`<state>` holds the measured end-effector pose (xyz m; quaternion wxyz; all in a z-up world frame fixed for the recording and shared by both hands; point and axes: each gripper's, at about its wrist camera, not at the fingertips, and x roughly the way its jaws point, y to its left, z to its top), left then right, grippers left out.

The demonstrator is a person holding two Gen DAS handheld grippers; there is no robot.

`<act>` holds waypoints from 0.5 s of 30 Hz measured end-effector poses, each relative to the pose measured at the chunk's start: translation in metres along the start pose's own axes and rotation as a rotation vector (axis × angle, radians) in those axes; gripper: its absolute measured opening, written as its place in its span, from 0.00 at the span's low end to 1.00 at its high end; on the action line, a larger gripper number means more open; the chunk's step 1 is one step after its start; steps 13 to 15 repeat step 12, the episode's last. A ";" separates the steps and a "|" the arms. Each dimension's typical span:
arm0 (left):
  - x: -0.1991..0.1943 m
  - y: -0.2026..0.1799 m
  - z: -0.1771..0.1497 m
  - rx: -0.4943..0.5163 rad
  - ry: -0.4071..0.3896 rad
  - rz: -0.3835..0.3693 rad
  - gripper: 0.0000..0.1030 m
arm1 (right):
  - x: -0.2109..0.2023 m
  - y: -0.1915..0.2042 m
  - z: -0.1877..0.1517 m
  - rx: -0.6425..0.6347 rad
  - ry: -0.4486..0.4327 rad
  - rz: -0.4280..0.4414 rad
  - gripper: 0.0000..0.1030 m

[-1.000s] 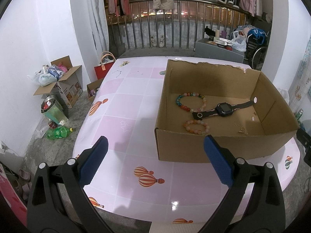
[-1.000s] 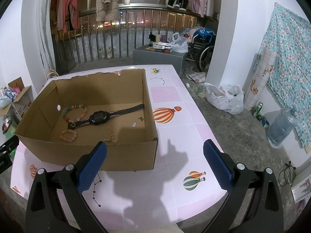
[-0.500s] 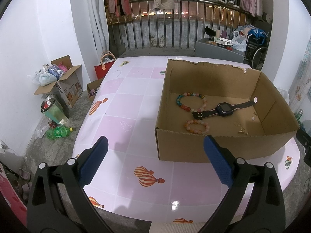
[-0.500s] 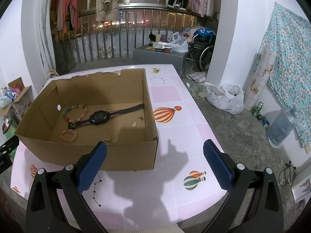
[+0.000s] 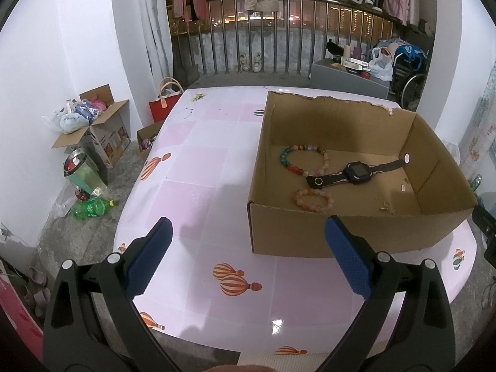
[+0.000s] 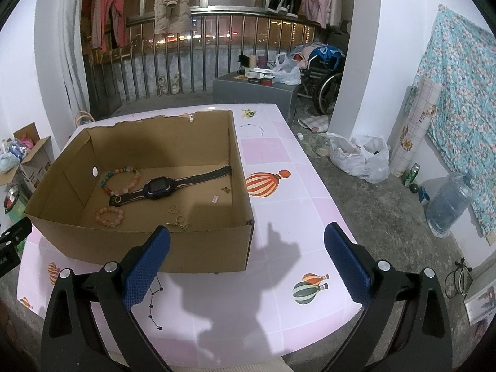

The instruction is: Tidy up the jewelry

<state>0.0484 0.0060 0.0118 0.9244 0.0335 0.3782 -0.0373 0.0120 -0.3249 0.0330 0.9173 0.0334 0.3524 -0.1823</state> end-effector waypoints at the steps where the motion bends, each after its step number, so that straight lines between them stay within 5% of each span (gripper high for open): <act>1: 0.000 0.000 0.000 0.000 0.000 0.000 0.92 | 0.000 0.000 0.000 0.000 0.000 0.000 0.94; 15: 0.000 -0.001 0.000 0.001 0.004 0.000 0.92 | 0.000 0.001 0.000 -0.002 0.001 0.000 0.94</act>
